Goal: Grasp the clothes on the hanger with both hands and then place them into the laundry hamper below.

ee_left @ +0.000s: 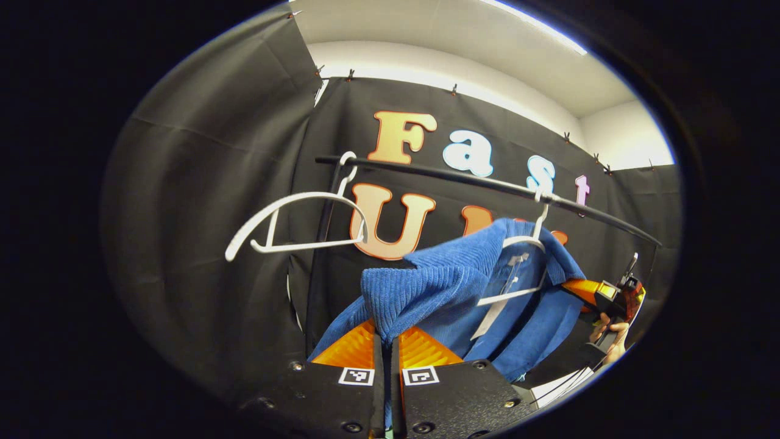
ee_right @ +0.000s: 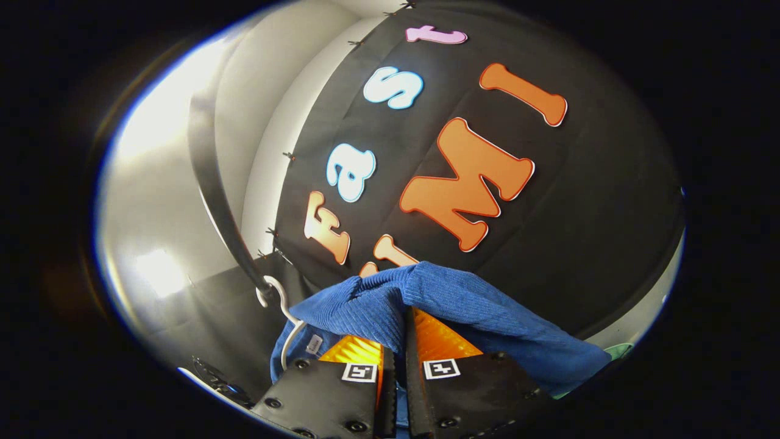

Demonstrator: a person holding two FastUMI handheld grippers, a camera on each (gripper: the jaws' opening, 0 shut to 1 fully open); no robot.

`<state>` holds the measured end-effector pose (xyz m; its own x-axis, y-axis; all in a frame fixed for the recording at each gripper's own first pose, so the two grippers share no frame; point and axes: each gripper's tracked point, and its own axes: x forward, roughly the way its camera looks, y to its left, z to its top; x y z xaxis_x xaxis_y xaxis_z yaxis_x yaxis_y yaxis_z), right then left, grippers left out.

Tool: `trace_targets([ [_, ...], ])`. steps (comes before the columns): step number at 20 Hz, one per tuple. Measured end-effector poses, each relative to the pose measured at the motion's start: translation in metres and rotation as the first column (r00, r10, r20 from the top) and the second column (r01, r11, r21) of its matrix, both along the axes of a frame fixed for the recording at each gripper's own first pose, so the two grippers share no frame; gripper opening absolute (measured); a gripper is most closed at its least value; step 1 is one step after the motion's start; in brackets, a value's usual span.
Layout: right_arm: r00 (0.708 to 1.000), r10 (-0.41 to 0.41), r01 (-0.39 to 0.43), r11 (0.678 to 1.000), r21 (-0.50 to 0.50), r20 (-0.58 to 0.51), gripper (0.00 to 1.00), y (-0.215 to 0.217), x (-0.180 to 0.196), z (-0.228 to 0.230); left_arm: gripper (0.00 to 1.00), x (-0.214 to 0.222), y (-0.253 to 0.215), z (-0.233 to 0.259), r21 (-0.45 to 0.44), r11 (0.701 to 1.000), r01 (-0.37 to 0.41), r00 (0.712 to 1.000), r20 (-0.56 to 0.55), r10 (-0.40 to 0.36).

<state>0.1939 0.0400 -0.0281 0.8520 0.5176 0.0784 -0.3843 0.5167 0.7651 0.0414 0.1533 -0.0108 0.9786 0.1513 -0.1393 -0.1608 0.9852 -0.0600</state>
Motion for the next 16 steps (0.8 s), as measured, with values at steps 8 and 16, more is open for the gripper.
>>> trace_targets([
  [8,0.999,0.016,-0.019,0.995,0.102,0.035,0.15,-0.019,0.004,0.036,0.02,0.01,0.008,0.058,0.061,0.997,0.039,0.995,0.091,-0.044],
  [16,1.0,0.004,-0.004,0.989,0.145,0.006,0.14,-0.042,0.017,0.038,0.04,0.054,0.03,0.055,0.096,0.993,0.066,0.995,0.071,-0.073],
])
